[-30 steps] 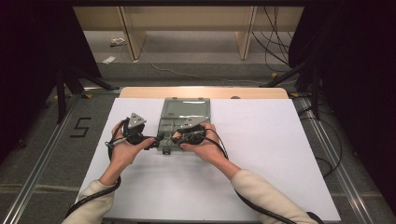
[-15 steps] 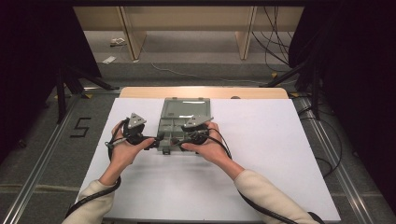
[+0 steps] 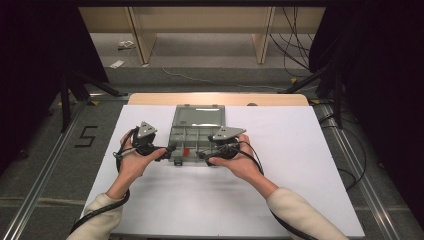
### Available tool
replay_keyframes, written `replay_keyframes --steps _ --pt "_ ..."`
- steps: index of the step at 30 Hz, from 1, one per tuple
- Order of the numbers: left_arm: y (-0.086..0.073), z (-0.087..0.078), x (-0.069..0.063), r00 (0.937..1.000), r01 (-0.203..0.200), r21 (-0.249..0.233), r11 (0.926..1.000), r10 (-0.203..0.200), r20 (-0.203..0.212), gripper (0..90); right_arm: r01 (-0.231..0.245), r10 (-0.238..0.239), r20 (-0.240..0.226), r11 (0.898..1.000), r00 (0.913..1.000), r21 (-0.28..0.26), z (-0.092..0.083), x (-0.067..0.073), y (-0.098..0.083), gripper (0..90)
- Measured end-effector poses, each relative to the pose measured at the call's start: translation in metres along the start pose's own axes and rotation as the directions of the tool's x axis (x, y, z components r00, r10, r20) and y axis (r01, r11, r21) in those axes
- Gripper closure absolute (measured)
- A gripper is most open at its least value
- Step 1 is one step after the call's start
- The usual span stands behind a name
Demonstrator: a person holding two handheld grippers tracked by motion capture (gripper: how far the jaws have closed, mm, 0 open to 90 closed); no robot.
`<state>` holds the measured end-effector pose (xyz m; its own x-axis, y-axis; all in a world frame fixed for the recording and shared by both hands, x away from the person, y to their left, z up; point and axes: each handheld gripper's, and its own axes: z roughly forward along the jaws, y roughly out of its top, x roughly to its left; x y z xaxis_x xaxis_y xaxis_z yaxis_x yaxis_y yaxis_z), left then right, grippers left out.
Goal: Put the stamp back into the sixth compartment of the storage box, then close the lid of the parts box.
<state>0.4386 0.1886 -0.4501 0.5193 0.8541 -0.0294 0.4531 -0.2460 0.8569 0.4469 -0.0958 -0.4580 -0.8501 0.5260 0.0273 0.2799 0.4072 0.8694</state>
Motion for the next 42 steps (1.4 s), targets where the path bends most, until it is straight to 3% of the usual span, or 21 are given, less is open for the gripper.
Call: replay_keyframes --steps 15,30,42 --pt "0.0 0.001 -0.001 1.0 -0.003 -0.004 1.0 0.003 0.002 1.3 -0.014 0.014 0.018 1.0 0.9997 -0.027 -0.041 -0.003 -0.016 25.3" --pt "0.001 0.001 0.0 1.0 -0.007 -0.007 0.9999 0.007 -0.003 1.5 -0.017 0.018 0.031 0.999 0.9994 -0.047 -0.057 -0.002 -0.026 25.5" --pt "0.002 0.001 -0.002 0.9999 -0.006 -0.016 0.9998 0.006 -0.013 2.9 -0.035 0.041 0.062 0.995 0.9972 -0.09 -0.087 -0.003 -0.036 26.1"
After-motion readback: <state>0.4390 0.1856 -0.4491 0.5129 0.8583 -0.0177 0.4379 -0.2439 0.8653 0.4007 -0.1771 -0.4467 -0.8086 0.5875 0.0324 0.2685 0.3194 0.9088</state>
